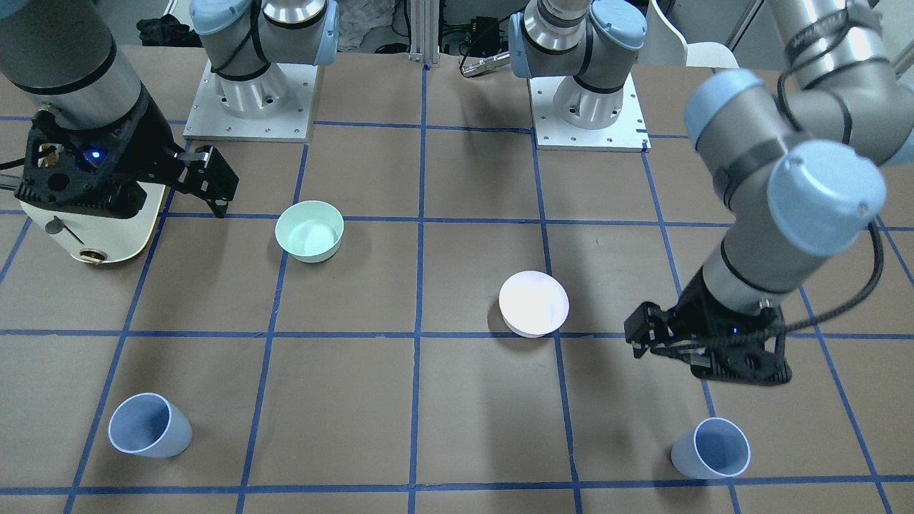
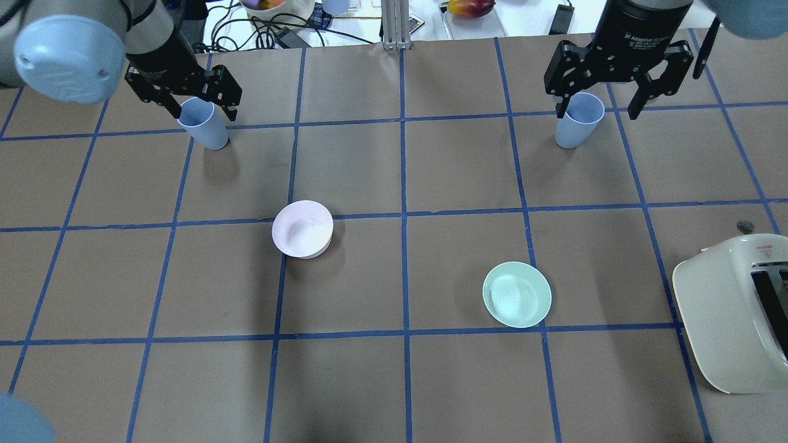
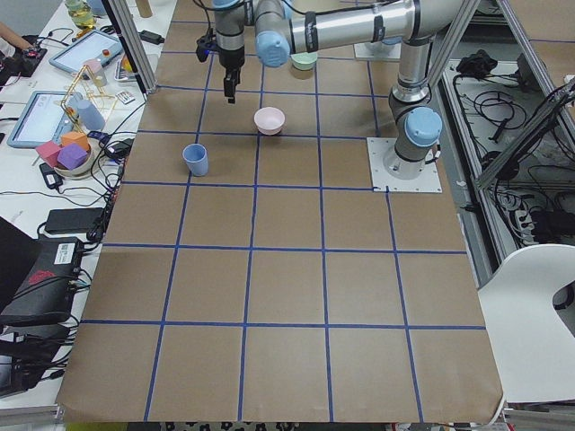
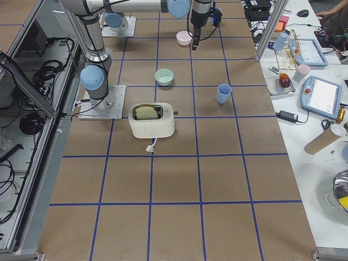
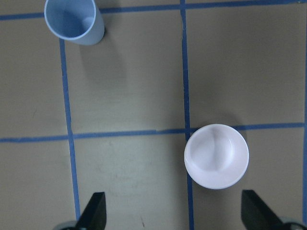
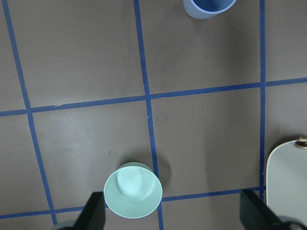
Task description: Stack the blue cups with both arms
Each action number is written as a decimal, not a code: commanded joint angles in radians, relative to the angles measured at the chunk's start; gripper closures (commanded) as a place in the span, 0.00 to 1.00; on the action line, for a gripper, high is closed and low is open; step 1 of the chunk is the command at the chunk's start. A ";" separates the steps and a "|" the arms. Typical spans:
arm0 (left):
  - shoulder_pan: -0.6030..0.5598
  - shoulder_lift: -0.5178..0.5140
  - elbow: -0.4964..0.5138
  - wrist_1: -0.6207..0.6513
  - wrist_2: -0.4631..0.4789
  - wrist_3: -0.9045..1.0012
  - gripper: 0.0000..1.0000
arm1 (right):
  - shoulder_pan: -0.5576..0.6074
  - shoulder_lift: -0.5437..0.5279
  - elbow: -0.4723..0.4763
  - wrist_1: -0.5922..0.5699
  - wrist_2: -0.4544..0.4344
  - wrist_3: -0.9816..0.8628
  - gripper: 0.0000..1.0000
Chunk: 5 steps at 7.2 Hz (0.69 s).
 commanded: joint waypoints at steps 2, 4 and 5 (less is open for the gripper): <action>0.029 -0.192 0.067 0.104 0.090 0.037 0.00 | 0.000 0.000 0.000 0.000 0.000 -0.004 0.00; 0.030 -0.227 0.070 0.143 0.089 0.036 0.60 | -0.002 0.000 0.000 -0.008 0.000 0.000 0.00; 0.029 -0.227 0.069 0.145 0.089 0.031 0.96 | 0.000 0.003 0.000 -0.030 0.002 0.005 0.00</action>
